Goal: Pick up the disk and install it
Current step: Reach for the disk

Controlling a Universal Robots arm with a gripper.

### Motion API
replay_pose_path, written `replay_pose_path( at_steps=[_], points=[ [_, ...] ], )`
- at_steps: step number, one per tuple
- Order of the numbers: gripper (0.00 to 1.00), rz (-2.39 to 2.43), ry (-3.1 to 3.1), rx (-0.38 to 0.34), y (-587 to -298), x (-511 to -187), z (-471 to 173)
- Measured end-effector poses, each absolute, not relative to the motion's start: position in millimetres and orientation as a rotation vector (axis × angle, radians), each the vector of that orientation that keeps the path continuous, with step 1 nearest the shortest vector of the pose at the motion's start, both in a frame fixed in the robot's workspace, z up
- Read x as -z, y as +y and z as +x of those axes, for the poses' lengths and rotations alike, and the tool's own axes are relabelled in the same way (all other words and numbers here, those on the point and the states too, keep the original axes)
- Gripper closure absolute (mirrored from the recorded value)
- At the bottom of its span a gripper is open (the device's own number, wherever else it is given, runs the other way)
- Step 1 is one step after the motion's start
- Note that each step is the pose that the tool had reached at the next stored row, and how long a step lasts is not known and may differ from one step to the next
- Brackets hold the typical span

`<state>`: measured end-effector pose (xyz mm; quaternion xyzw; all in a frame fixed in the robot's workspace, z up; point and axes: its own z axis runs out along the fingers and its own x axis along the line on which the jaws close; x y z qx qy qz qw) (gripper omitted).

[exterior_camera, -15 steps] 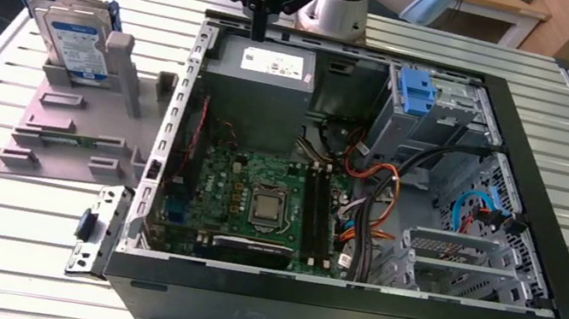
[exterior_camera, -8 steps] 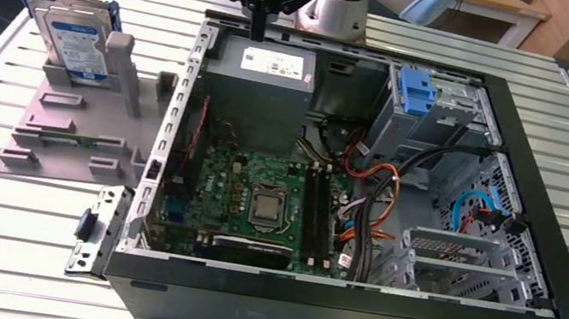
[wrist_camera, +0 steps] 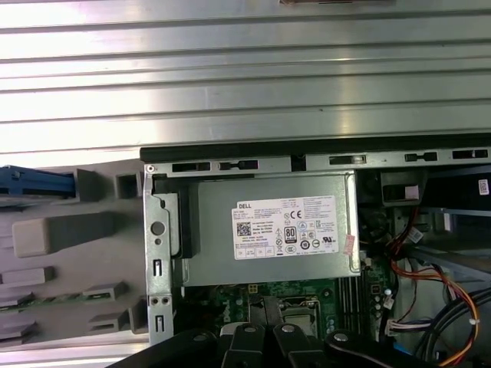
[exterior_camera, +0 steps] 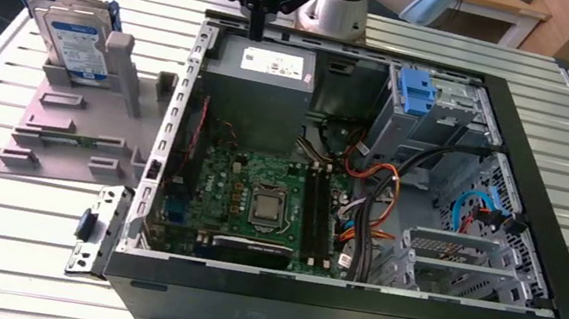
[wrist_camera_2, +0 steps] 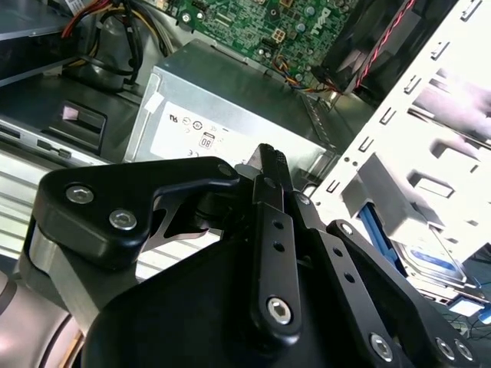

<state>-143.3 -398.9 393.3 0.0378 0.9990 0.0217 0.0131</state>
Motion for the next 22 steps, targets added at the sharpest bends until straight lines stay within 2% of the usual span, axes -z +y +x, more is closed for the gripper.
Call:
replay_pose_path(
  at_steps=[22],
  points=[
    [0.9, 0.118, 3.113, -0.068, -398.9, -393.3, -151.1]
  ],
)
